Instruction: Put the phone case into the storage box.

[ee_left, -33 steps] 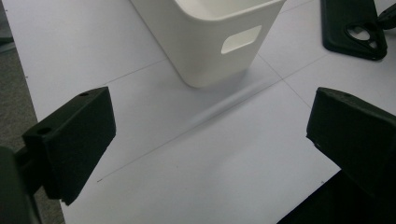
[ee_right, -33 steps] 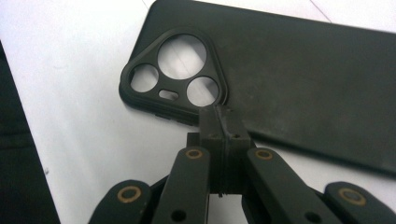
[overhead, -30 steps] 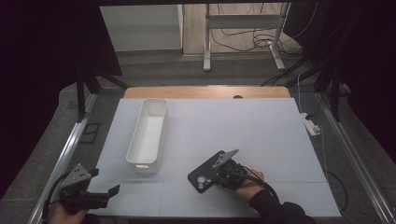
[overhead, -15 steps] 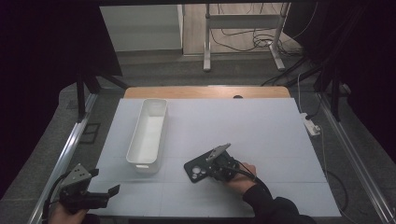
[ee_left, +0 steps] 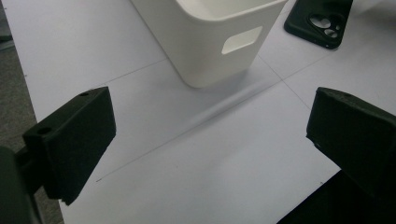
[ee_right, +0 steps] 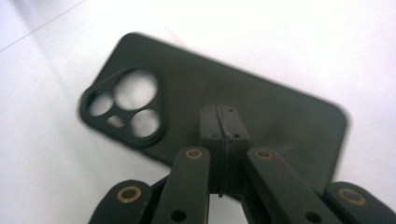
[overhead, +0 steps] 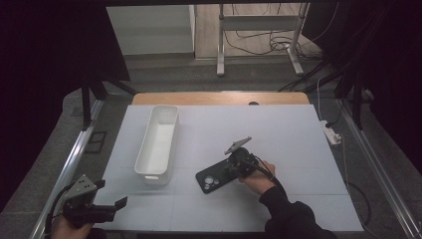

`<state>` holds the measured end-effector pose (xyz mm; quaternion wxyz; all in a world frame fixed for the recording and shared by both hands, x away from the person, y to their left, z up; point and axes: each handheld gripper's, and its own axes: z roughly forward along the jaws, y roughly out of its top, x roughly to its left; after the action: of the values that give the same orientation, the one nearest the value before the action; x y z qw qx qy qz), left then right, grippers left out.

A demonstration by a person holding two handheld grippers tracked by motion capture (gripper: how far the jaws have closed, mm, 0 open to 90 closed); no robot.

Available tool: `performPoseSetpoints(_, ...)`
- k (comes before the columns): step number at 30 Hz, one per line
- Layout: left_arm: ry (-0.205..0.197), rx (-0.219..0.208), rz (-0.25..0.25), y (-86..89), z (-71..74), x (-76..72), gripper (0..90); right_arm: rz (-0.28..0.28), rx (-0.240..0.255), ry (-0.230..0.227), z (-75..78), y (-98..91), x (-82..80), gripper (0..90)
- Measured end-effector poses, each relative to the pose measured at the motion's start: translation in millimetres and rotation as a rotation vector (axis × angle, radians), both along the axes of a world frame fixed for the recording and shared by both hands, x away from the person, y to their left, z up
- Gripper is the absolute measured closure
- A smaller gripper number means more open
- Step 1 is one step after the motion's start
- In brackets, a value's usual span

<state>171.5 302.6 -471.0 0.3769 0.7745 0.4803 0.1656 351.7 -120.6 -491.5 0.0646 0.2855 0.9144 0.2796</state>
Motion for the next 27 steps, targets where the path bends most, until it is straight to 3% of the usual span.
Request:
performPoseSetpoints(17, 0.0, -0.002, 0.001, 0.2, 0.0, -0.1, 2.0, -0.064, -0.026, -0.026, 5.2, 3.2, 39.4, 89.3)
performPoseSetpoints(27, 0.0, -0.002, 0.0, 0.3, 0.0, -0.1, 2.1, -0.087, -0.059, -0.028, -6.0, 7.9, 60.1, 89.3)
